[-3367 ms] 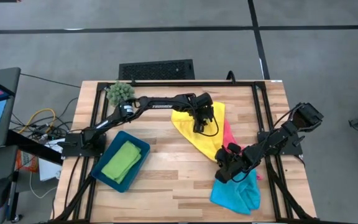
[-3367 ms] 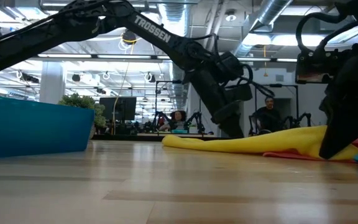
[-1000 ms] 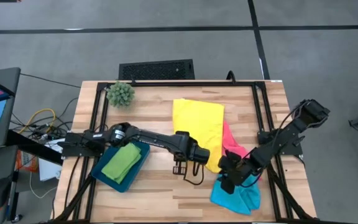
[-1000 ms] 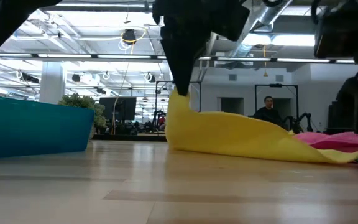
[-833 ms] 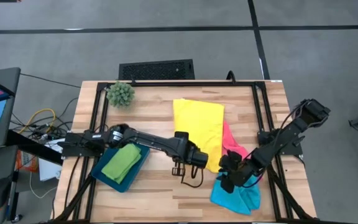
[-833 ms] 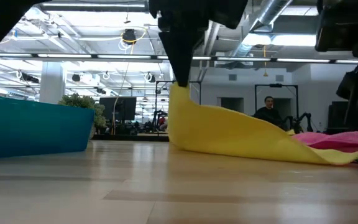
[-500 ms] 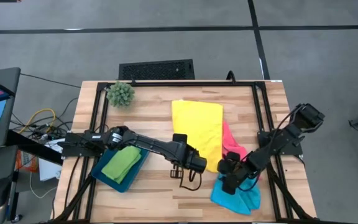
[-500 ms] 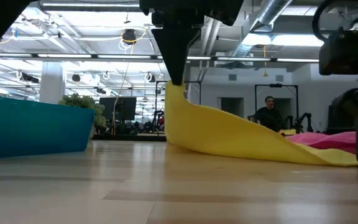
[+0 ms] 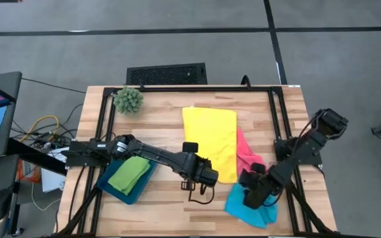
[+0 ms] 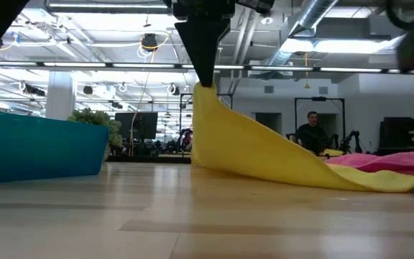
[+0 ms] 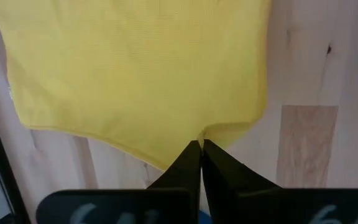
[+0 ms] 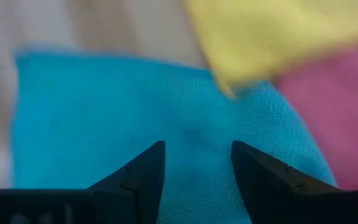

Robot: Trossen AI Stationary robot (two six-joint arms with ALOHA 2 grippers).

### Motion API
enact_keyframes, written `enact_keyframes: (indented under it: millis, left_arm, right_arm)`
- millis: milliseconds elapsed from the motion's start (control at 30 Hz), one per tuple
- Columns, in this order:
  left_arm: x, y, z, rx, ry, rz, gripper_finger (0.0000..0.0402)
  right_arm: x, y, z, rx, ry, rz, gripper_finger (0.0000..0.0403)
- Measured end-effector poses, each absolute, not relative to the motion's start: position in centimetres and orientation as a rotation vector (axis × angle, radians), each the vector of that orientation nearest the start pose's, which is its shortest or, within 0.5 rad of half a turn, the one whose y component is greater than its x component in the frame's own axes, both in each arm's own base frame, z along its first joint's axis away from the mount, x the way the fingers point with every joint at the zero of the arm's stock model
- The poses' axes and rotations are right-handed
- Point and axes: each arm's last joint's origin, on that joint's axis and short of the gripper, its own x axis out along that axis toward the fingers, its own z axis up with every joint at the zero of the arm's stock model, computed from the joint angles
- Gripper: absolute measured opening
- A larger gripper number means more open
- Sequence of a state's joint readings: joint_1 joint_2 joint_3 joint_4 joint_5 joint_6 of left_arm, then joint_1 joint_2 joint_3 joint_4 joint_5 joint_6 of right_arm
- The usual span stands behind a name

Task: Fold microfiber towels
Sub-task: Fold the yellow microfiber towel

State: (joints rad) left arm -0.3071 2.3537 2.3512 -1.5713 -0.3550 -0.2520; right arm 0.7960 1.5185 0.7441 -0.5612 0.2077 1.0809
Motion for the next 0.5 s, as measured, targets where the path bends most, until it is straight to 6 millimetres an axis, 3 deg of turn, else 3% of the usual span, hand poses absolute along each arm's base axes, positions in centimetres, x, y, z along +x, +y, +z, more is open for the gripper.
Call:
enact_keyframes:
  millis: [100, 400, 500]
  left_arm:
    - [42.8, -12.8, 26.7, 0.318, 1.42, 0.241, 0.0]
    - [37.5, -11.0, 37.2, 0.236, 1.144, 0.311, 0.0]
    - [35.9, -10.4, 39.4, 0.199, 1.08, 0.326, 0.0]
  right_arm:
    - [16.2, 17.0, 14.1, 0.256, 1.312, -0.283, 0.0208]
    - [14.9, 17.6, 14.3, 0.273, 1.302, -0.331, 0.0207]
    - [14.7, 17.8, 14.3, 0.28, 1.302, -0.333, 0.0204]
